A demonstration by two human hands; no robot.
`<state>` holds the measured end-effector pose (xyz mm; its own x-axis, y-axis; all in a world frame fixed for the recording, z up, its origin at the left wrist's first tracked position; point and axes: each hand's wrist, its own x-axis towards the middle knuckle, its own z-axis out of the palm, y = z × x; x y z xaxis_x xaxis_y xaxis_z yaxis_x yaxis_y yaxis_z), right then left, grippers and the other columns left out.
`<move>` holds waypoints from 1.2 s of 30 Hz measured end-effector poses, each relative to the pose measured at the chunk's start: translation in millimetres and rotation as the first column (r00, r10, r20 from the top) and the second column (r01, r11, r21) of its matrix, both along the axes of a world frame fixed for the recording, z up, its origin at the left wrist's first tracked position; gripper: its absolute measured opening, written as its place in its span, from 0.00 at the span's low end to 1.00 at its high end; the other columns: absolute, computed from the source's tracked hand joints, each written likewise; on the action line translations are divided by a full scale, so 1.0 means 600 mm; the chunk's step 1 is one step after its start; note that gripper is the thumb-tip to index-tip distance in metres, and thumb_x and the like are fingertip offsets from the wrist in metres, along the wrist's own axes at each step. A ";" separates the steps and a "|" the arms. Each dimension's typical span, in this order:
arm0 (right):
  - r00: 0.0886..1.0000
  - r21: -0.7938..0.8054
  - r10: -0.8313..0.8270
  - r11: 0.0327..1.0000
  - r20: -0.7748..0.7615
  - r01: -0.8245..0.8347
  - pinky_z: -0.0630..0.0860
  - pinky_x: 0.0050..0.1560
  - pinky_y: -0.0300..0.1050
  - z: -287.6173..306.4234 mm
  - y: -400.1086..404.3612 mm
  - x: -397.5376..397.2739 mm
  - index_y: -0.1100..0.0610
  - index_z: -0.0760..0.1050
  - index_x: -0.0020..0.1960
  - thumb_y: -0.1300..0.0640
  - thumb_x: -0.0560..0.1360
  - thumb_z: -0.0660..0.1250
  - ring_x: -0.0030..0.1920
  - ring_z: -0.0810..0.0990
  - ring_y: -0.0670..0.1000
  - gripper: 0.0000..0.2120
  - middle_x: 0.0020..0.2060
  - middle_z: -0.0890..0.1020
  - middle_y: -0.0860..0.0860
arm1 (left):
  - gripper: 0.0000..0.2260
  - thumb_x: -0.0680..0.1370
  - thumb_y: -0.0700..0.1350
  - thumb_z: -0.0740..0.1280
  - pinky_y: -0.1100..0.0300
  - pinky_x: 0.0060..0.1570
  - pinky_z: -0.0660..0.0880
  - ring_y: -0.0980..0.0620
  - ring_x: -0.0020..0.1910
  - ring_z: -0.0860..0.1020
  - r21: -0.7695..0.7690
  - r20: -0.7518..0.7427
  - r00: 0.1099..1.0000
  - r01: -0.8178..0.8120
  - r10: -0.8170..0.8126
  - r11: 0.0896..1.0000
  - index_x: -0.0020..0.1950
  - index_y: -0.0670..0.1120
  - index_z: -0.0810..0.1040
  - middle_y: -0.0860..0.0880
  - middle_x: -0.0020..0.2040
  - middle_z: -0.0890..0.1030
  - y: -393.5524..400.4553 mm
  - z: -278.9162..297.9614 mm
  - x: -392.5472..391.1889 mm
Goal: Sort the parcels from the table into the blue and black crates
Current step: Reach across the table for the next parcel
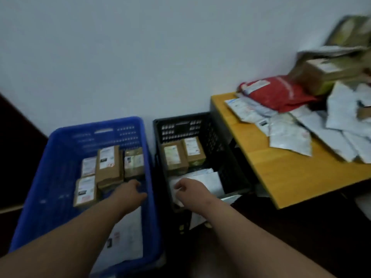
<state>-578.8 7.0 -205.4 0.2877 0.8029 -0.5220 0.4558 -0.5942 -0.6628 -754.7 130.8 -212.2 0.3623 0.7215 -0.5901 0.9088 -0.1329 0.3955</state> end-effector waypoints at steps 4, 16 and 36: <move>0.992 -0.020 -0.088 0.996 0.086 0.090 0.72 0.43 0.40 0.074 -0.138 0.170 0.53 0.74 0.66 0.54 0.79 0.61 0.47 0.76 0.48 0.16 0.59 0.77 0.51 | 0.24 0.78 0.51 0.67 0.64 0.44 0.68 0.51 0.52 0.73 0.056 0.072 0.988 0.131 -0.135 0.990 0.73 0.46 0.67 0.45 0.67 0.73 -0.100 0.073 0.170; 0.918 -0.050 -0.365 0.925 0.152 0.376 0.72 0.59 0.43 0.110 -0.378 0.419 0.54 0.76 0.62 0.55 0.77 0.65 0.61 0.75 0.53 0.14 0.62 0.77 0.53 | 0.25 0.79 0.51 0.65 0.59 0.51 0.68 0.46 0.65 0.72 0.061 0.166 0.936 0.305 -0.311 0.950 0.74 0.47 0.65 0.44 0.71 0.70 -0.261 0.122 0.509; 0.856 -0.111 -0.514 0.856 -0.063 0.505 0.74 0.44 0.41 0.005 -0.235 0.768 0.52 0.69 0.70 0.57 0.79 0.63 0.47 0.76 0.45 0.19 0.54 0.79 0.48 | 0.30 0.78 0.50 0.67 0.55 0.52 0.67 0.43 0.66 0.69 -0.259 0.177 0.979 -0.058 0.106 0.964 0.77 0.45 0.60 0.42 0.73 0.66 -0.167 0.006 0.842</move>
<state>-118.3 -134.3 -202.3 0.5944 0.5063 -0.6248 0.0164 -0.7844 -0.6201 -249.7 30.8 -208.3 0.4295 0.5908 -0.6830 0.8187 0.0645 0.5706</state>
